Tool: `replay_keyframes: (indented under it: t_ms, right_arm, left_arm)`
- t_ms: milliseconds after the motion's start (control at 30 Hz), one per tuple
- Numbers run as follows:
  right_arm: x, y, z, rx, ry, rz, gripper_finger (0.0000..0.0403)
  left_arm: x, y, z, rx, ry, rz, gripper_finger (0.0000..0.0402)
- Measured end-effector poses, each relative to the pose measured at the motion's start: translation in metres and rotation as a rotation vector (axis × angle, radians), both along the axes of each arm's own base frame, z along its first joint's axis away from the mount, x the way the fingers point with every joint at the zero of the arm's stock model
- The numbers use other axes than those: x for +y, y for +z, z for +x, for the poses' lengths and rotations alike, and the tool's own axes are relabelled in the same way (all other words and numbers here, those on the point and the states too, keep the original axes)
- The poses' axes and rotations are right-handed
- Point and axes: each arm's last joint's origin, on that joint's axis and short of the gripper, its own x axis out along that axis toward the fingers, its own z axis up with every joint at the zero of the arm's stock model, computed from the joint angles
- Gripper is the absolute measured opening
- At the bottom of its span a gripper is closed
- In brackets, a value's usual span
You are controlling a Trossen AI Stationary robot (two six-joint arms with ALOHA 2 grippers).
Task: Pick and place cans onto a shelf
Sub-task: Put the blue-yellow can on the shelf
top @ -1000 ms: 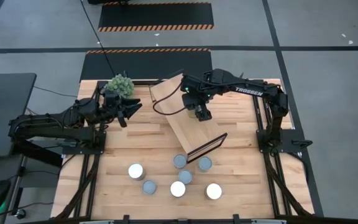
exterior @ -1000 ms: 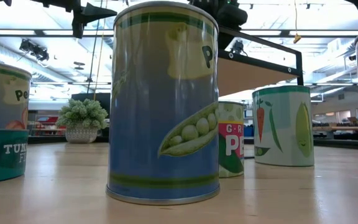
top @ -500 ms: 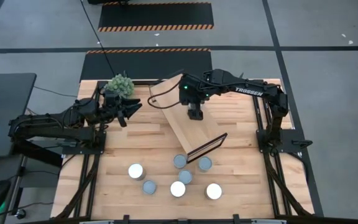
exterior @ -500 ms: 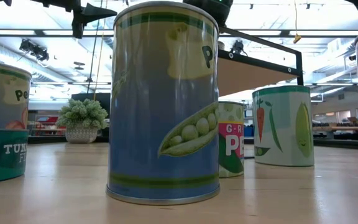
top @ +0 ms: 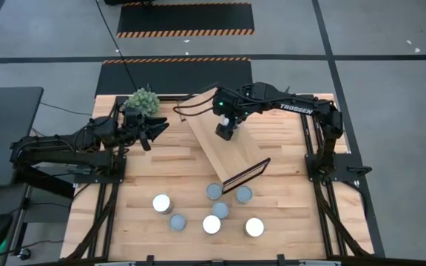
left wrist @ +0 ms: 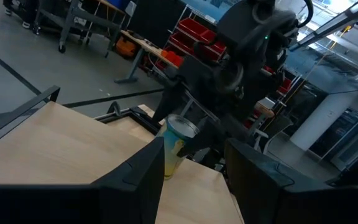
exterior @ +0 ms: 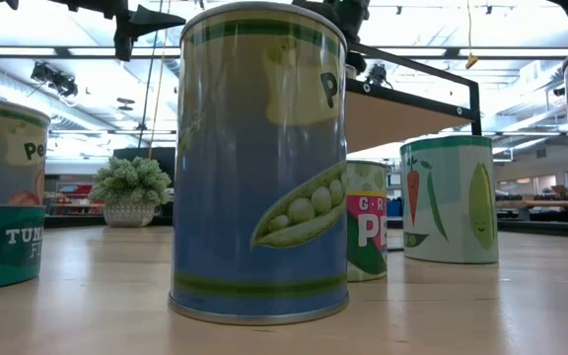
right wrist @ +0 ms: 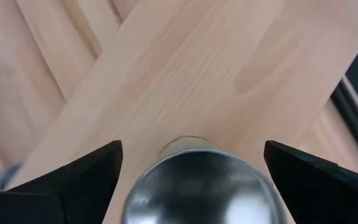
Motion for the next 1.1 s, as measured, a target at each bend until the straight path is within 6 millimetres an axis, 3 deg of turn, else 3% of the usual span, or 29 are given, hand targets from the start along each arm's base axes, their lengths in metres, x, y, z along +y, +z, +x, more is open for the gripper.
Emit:
replay_keyframes:
  t_ms: [467, 867, 1100]
  right_arm:
    - [0.0, 0.0, 0.0, -0.044, -0.244, 0.086, 0.04]
    - [-0.012, -0.001, -0.004, -0.035, -0.252, 0.124, 0.04]
    - [-0.008, -0.001, -0.006, -0.012, -0.266, 0.106, 0.04]
  left_arm:
    - [0.0, 0.0, 0.0, -0.005, 0.0, 0.0, 0.0174]
    - [0.0, 0.001, 0.0, -0.005, -0.001, 0.0, 0.0174]
    - [-0.001, 0.001, 0.0, -0.005, -0.045, 0.001, 0.0174]
